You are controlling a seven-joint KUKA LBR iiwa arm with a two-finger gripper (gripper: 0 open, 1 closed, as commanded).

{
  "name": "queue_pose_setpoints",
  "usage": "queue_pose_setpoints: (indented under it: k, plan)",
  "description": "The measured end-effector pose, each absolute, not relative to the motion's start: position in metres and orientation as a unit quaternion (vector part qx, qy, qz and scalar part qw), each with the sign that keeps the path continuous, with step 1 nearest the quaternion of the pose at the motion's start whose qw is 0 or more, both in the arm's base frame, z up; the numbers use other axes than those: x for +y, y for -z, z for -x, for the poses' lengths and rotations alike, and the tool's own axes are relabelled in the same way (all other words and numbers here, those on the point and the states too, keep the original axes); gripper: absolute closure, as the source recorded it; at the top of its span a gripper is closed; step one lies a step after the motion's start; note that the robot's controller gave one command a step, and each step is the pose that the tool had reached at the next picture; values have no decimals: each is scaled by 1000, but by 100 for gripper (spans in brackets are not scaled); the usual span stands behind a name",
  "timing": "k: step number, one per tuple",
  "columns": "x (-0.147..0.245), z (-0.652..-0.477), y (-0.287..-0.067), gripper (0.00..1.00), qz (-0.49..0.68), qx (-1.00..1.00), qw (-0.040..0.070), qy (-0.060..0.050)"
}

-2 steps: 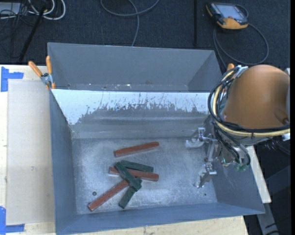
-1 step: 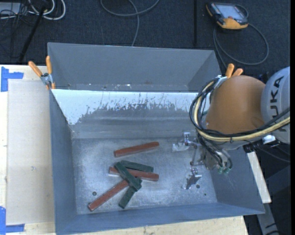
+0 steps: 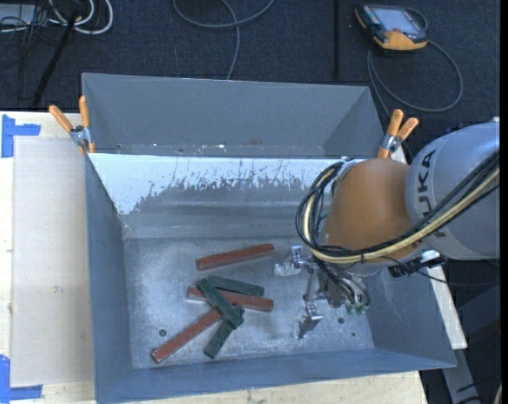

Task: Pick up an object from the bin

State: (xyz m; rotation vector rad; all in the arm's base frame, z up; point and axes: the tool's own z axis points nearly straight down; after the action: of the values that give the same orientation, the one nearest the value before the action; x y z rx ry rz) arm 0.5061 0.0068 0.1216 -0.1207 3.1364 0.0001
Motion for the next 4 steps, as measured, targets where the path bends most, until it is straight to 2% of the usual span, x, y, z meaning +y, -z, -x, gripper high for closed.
queue_pose_setpoints:
  k: [1, 3, 4]
  plan:
    - [32, -533, -80, 100, -51, 999, -1, 0]
    - [33, -526, -79, 100, -32, 999, 3, 0]
    - [26, -544, -203, 100, -44, 999, 0, 0]
